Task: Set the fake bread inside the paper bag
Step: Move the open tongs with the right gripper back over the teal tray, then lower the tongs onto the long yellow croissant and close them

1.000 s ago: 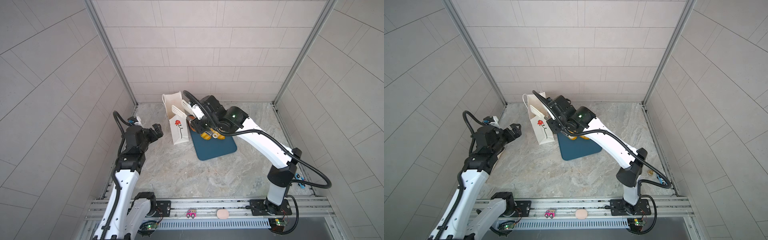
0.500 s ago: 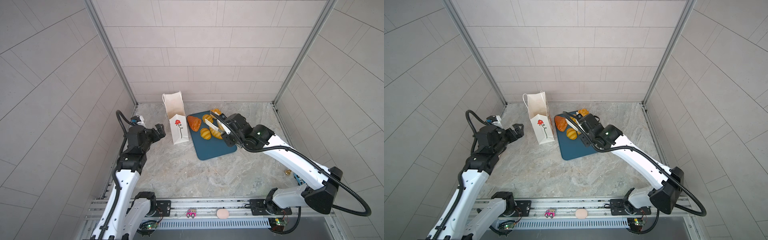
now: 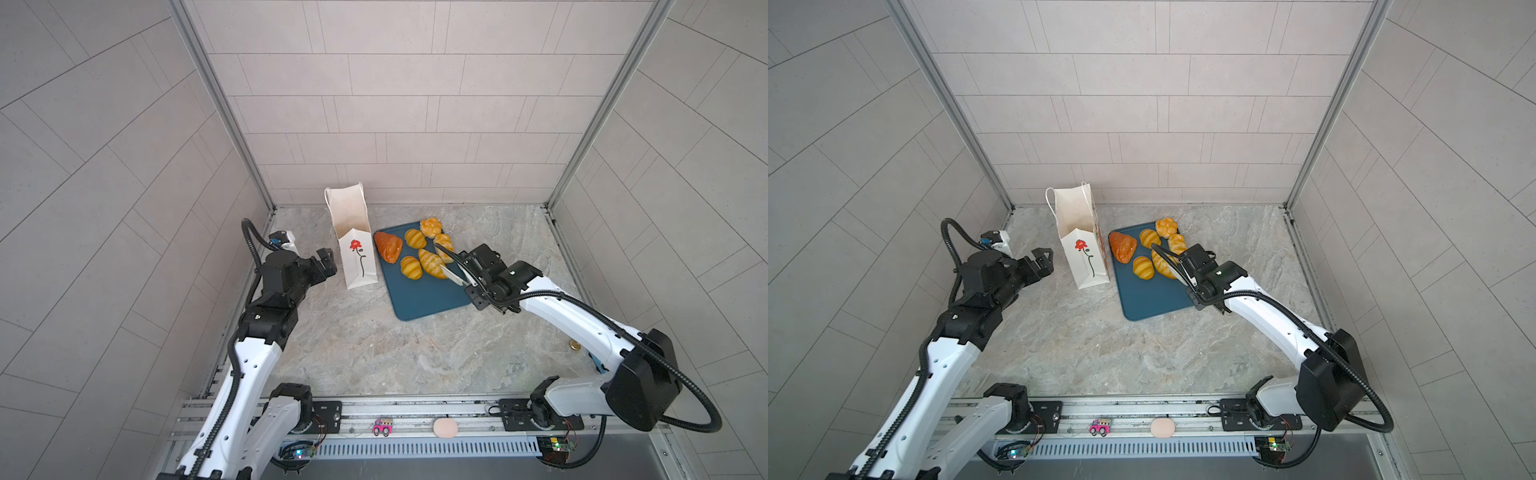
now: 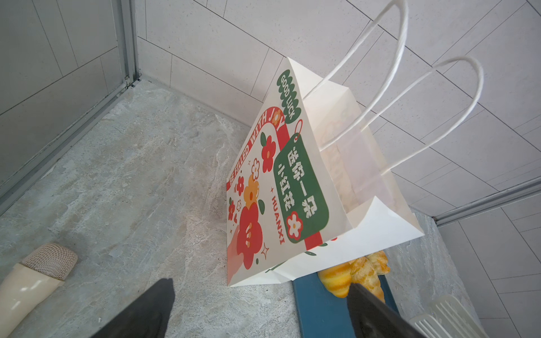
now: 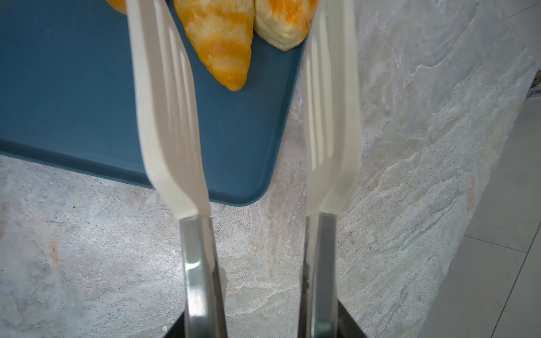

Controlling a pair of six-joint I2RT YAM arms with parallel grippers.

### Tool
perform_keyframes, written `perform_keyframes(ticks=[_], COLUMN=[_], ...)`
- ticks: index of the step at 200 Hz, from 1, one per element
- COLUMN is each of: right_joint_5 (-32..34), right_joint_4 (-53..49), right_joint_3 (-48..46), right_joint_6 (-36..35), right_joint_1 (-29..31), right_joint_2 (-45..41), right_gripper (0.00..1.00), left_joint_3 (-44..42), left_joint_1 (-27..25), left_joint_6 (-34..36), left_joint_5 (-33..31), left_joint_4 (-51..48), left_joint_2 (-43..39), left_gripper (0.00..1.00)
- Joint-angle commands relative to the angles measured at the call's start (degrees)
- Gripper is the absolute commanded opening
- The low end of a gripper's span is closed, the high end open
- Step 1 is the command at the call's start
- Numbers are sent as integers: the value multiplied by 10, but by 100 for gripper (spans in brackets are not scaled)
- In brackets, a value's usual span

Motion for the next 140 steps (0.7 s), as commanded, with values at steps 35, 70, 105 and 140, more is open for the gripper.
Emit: perform_keyframes(ticks=[35, 70, 105, 140], right_joint_5=[-12, -20, -35, -30], right_joint_4=[-4, 0, 6, 1], right_joint_3=[42, 65, 73, 99], right_joint_6=[2, -7, -11, -16], right_joint_1=[-19, -18, -18, -18], right_joint_2=[93, 125, 142, 173], right_gripper=[53, 54, 54, 55], left_joint_3=[3, -1, -5, -6], left_joint_1=[-3, -3, -3, -3], left_joint_6=[8, 7, 8, 7], left_joint_5=[-29, -31, -33, -32], left_joint_4=[17, 19, 18, 22], left_joint_2=[-5, -7, -8, -3], left_gripper=[100, 100, 100, 100])
